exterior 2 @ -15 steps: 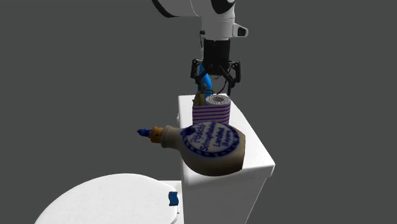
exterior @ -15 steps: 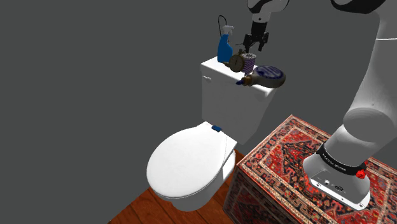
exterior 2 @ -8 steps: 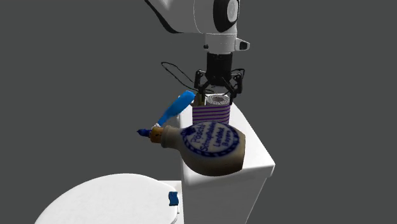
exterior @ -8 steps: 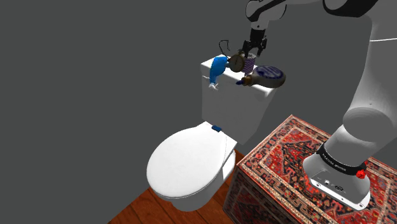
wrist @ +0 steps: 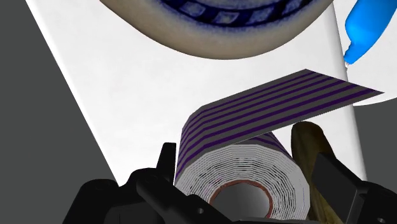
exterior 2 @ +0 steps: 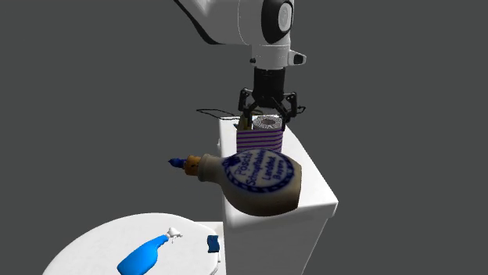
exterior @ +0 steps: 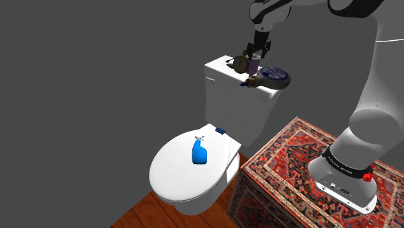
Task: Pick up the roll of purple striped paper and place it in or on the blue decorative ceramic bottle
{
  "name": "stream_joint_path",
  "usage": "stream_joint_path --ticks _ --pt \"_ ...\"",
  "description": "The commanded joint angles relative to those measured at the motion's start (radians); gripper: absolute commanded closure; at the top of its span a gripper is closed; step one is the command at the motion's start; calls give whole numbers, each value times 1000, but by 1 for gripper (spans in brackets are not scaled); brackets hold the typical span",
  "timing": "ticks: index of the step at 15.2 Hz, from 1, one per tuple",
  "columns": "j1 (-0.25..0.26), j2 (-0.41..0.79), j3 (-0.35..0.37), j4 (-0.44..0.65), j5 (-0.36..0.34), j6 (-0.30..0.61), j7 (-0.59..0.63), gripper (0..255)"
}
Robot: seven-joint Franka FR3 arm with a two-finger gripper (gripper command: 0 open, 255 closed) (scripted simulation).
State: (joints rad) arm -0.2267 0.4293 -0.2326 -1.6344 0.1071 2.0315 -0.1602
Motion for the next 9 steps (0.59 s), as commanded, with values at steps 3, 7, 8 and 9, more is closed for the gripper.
stream_joint_path --ticks 3,7,8,9 --pt "0 1 0 0 0 0 0 255" --pt "0 0 0 -1 0 -1 0 255" --pt "0 0 0 -2 0 0 0 255" --pt "0 0 0 -1 0 -1 0 255"
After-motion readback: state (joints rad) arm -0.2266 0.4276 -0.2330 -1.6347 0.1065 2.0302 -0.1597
